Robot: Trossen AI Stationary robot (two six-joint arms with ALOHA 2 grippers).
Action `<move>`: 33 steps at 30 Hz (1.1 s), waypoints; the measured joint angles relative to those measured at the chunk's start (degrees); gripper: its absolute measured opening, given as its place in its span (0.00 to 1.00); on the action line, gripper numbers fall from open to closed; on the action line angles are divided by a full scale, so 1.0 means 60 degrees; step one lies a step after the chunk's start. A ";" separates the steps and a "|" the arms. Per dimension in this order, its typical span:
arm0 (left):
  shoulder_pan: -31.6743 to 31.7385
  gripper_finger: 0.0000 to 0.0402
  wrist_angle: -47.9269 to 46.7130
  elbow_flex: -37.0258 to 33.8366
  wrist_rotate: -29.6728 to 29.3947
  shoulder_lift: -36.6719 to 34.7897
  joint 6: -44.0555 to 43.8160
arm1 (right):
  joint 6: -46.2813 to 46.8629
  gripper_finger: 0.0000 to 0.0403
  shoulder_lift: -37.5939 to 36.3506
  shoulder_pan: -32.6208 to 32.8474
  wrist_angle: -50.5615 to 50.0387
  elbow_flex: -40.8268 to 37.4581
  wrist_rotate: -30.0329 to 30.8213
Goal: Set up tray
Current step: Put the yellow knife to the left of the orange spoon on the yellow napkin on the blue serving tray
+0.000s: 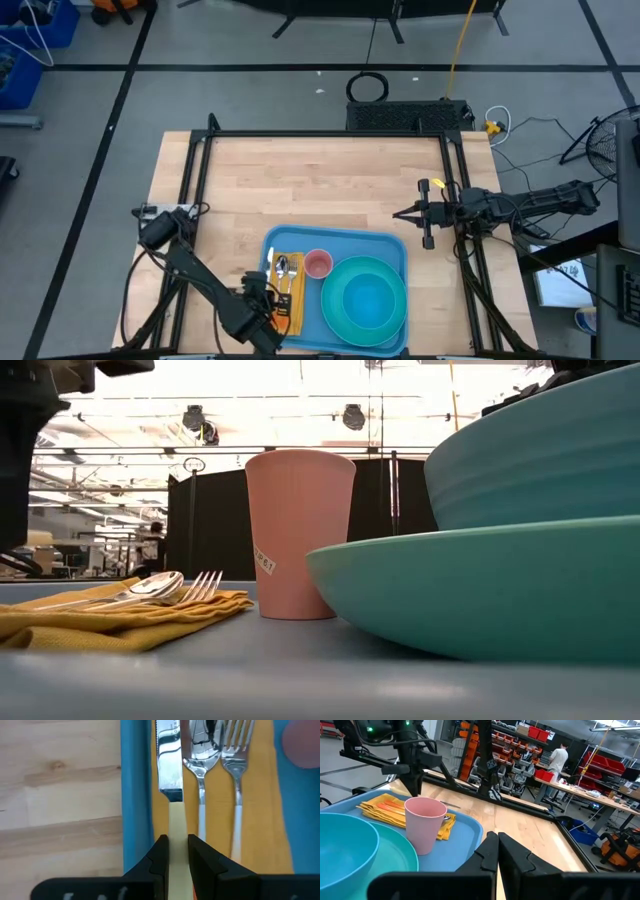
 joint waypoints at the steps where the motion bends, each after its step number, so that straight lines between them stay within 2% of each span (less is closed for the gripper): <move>1: 0.0023 0.12 -0.0004 0.0000 0.0035 0.0046 0.0084 | 0.0000 0.00 0.0000 -0.0003 0.0000 -0.0002 0.0004; 11: 0.0058 0.12 0.0018 0.0000 0.0266 0.0142 0.0005 | 0.0007 0.00 -0.0004 -0.0003 0.0000 -0.0004 0.0004; 18: 0.0040 0.12 0.0168 -0.0004 0.0472 0.0615 -0.0197 | 0.0042 0.00 0.0000 -0.0003 0.0007 -0.0004 0.0004; 26: 0.0040 0.12 0.0330 -0.0004 0.0222 0.0583 0.0267 | 0.0044 0.00 -0.0004 -0.0003 0.0069 -0.0004 0.0004; 33: 0.0087 0.12 0.0352 -0.0004 0.0321 0.0595 0.0041 | 0.0047 0.00 -0.0004 -0.0003 0.0069 -0.0004 0.0004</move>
